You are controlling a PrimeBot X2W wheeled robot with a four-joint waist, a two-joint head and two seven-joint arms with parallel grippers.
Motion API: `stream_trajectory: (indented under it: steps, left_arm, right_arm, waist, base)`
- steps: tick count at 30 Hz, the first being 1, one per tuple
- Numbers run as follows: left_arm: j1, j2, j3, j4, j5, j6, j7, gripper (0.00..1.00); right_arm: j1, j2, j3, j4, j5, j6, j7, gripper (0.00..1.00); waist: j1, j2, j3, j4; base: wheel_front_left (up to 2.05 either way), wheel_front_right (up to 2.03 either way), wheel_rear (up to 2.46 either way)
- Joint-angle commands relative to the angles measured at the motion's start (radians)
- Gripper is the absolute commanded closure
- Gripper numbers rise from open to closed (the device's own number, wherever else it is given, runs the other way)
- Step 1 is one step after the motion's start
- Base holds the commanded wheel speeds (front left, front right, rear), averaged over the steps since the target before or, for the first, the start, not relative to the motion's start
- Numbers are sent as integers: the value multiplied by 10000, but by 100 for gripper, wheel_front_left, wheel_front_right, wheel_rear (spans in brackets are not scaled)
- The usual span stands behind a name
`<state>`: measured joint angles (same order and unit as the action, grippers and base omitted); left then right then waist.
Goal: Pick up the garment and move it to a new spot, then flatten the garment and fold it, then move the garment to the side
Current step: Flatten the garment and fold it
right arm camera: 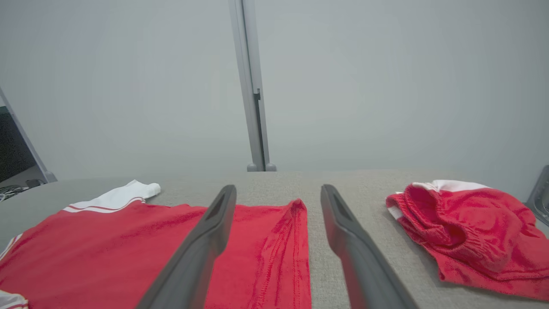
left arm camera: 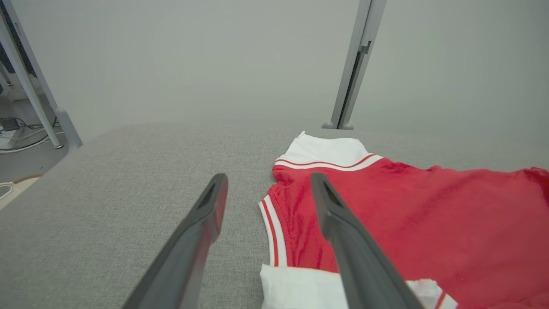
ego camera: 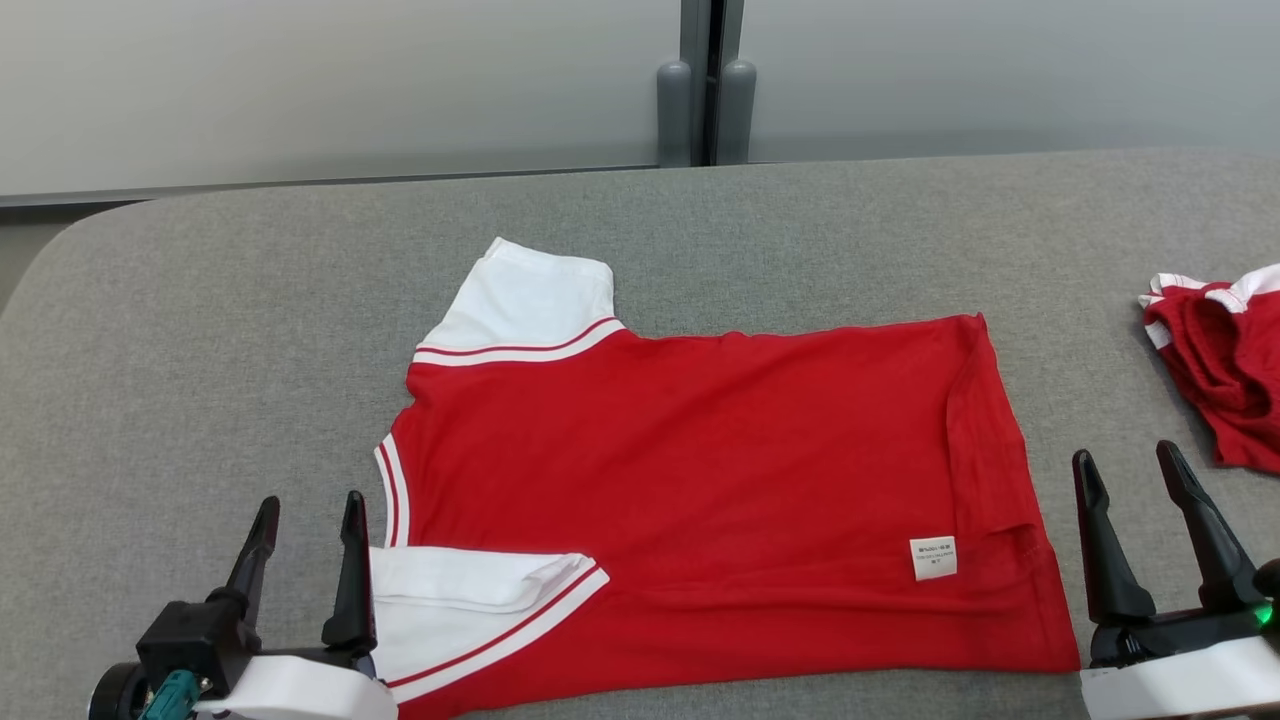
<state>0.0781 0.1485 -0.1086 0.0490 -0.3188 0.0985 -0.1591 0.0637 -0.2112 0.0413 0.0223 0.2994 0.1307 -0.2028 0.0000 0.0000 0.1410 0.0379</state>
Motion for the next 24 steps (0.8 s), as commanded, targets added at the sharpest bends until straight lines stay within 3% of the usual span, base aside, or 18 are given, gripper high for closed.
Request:
stream_trajectory:
  steps: [1,7,14,19,24]
  left_arm:
    - [-170,76,-28,-146,118,74,-50,0]
    - [-398,198,-164,-410,304,170,229,0]
    - [-358,194,-186,-430,224,258,292,0]
    - [-1143,190,-317,-172,54,-52,471,0]
    - [-3298,-26,-739,648,-123,-554,975,0]
  right_arm:
    - [0,31,-66,-275,-183,-2,173,0]
    - [436,273,-162,-1203,-479,0,809,0]
    - [721,489,-169,-1364,-518,0,1063,0]
    - [617,511,-288,-1551,-514,-2,1118,0]
    - [118,483,-225,-1837,-515,0,1220,0]
  waist:
    - [0,0,-113,10]
    - [0,0,-355,72]
    - [0,0,-326,85]
    - [0,0,114,132]
    - [0,0,1189,54]
  base:
    - [0,0,0]
    - [0,0,0]
    - [0,0,0]
    - [0,0,0]
    - [0,0,0]
